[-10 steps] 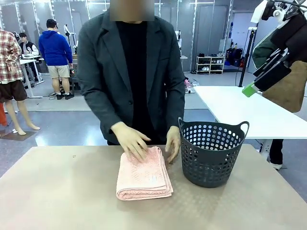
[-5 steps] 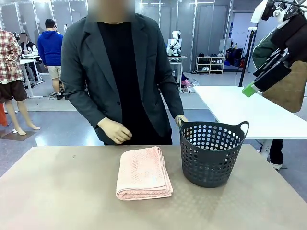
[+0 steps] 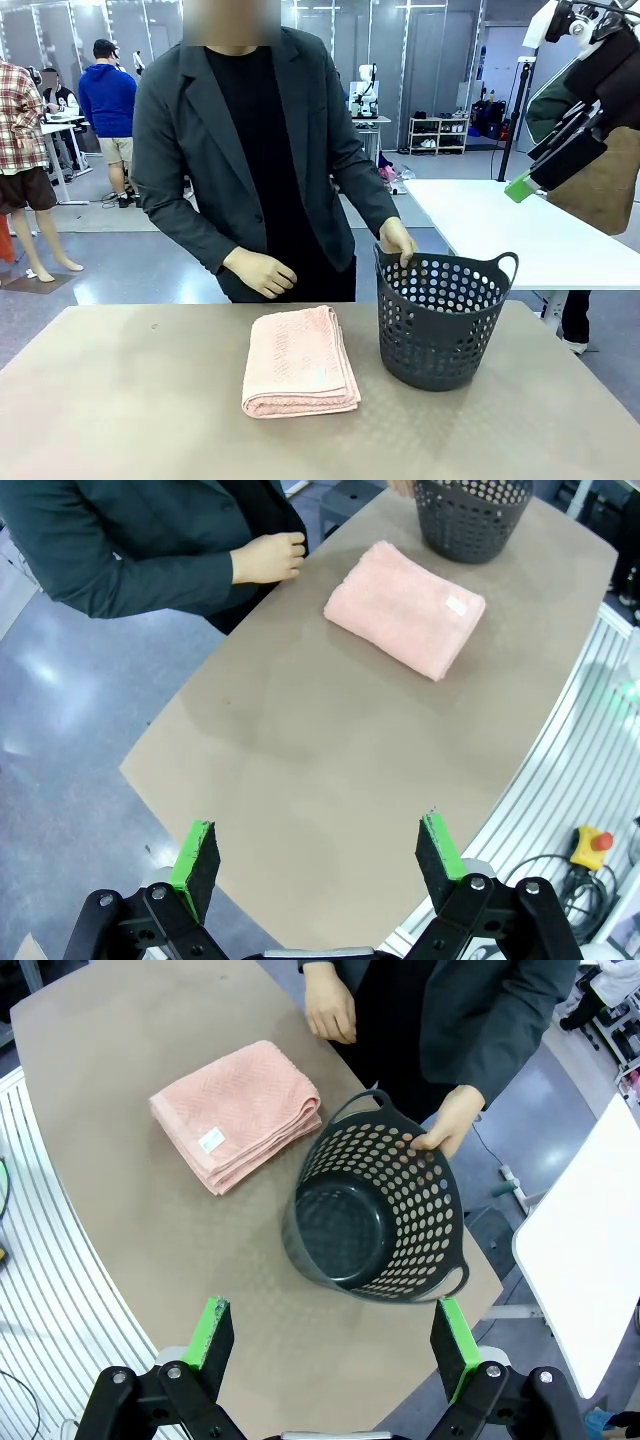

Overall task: Fold the towel.
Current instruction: Pick up the 100 cm Hotel Towel and place it on the left side of the table.

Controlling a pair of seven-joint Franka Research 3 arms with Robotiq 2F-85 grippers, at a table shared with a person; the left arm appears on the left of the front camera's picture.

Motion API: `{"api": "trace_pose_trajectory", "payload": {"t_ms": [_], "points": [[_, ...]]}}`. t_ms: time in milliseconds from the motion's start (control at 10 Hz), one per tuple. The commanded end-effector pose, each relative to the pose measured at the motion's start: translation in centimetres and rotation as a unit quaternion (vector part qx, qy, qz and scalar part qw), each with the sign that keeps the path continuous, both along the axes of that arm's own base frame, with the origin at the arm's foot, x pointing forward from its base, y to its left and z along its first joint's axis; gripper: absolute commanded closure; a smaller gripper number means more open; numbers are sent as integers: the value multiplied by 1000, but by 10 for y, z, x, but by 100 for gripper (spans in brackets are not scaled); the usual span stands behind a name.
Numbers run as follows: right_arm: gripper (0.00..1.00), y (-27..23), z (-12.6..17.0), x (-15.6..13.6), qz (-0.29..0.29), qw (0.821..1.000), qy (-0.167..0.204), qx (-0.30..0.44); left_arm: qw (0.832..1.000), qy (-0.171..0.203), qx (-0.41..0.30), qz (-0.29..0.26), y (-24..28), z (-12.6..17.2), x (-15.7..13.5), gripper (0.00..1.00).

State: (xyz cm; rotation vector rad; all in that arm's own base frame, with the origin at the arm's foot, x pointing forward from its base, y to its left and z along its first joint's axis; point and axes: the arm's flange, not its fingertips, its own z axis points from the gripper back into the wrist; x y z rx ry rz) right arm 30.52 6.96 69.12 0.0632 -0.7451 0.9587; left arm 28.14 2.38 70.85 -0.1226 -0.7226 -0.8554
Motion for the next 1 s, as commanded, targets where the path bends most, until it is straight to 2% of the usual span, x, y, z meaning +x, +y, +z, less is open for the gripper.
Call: {"api": "trace_pose_trajectory", "payload": {"t_ms": [0,900], "points": [[0,0,-1,-1,-10,1000,1,3,1000,2,0,11,-1,0,-2,0],[0,0,-1,-1,-10,1000,1,3,1000,2,0,11,-1,0,-2,0]]}}
